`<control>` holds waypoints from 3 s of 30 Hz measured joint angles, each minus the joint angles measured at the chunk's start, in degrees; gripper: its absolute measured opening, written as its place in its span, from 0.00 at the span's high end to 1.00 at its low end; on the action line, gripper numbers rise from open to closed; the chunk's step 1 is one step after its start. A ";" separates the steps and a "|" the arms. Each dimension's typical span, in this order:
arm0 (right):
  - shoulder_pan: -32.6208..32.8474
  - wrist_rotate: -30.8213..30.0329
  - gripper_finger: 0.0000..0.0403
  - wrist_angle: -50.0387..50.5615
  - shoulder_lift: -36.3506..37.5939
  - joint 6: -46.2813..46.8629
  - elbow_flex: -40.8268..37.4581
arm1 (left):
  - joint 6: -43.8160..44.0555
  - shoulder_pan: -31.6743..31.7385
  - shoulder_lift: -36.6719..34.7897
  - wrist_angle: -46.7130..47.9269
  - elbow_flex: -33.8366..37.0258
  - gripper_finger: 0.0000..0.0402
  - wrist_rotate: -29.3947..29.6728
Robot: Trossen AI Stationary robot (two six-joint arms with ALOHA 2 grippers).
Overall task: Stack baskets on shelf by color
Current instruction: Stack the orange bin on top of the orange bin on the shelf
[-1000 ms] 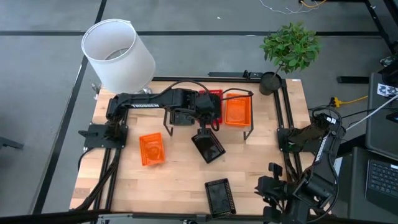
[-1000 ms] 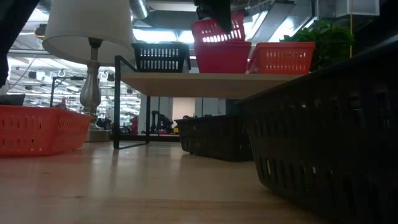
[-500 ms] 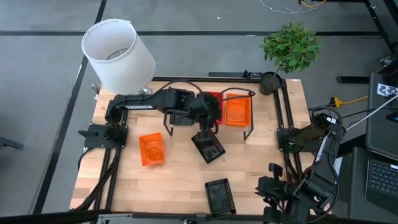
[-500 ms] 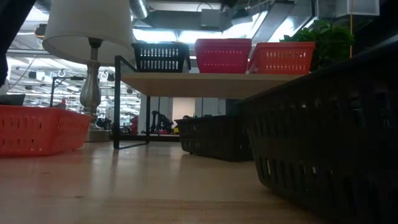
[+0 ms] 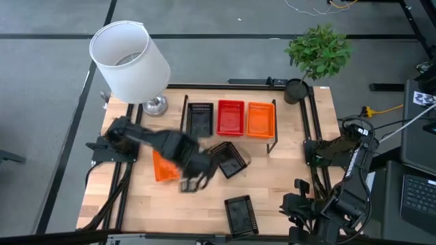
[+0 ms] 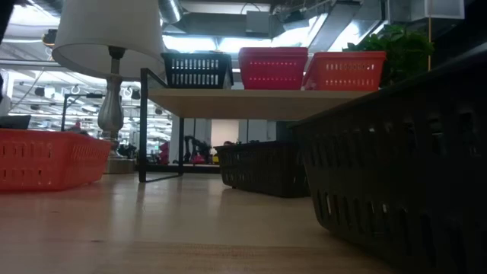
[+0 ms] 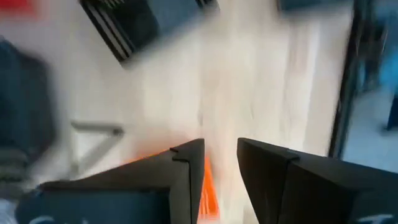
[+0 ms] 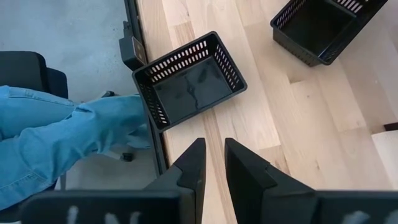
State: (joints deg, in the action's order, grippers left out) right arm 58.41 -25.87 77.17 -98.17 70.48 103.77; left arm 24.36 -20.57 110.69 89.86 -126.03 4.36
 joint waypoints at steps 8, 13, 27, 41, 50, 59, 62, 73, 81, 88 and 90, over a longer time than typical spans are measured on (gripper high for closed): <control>0.00 -2.14 0.85 0.08 -0.07 -0.16 0.00 | 13.13 -11.69 -3.42 0.10 20.27 0.78 1.03; 0.00 -3.42 0.85 -0.07 -0.07 -0.20 0.00 | 20.80 -15.78 -5.29 -3.59 33.11 0.78 2.14; 0.00 -4.50 0.85 -3.97 -0.07 -0.04 0.00 | 29.14 -14.33 -5.76 -8.54 51.85 0.76 7.50; 0.00 -4.11 0.85 -4.90 -0.07 0.00 0.00 | 13.12 -7.60 -5.72 -48.34 52.19 0.75 8.14; 0.00 -4.11 0.85 -4.90 -0.07 -0.09 0.00 | 3.72 -8.15 -5.74 -59.61 42.55 0.75 7.85; -3.56 -6.95 0.85 -4.95 -3.44 -4.96 0.00 | 16.83 -17.62 -5.74 -33.76 33.64 0.75 5.36; -6.48 -2.04 0.85 -5.33 -6.07 -9.05 0.00 | 24.19 -20.84 -5.74 -27.59 33.58 0.75 8.32; -16.40 6.26 0.85 -23.98 -16.82 -40.98 -0.02 | 45.14 -27.85 -5.74 -24.74 41.28 0.75 11.17; -23.26 6.52 0.85 -40.79 -22.42 -54.84 -0.02 | 53.06 -26.36 -5.67 -30.50 52.80 0.75 10.94; -24.11 8.00 0.85 -42.06 -23.80 -58.97 -0.02 | 41.43 -18.76 -5.65 -43.84 58.48 0.75 16.43; -24.09 7.99 0.85 -41.85 -23.67 -58.98 -0.02 | 36.59 -16.57 -5.65 -48.73 58.59 0.75 18.13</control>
State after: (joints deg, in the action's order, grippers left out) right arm 34.33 -17.87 35.32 -121.84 11.50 103.74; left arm 60.95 -37.14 105.03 41.13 -67.44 22.48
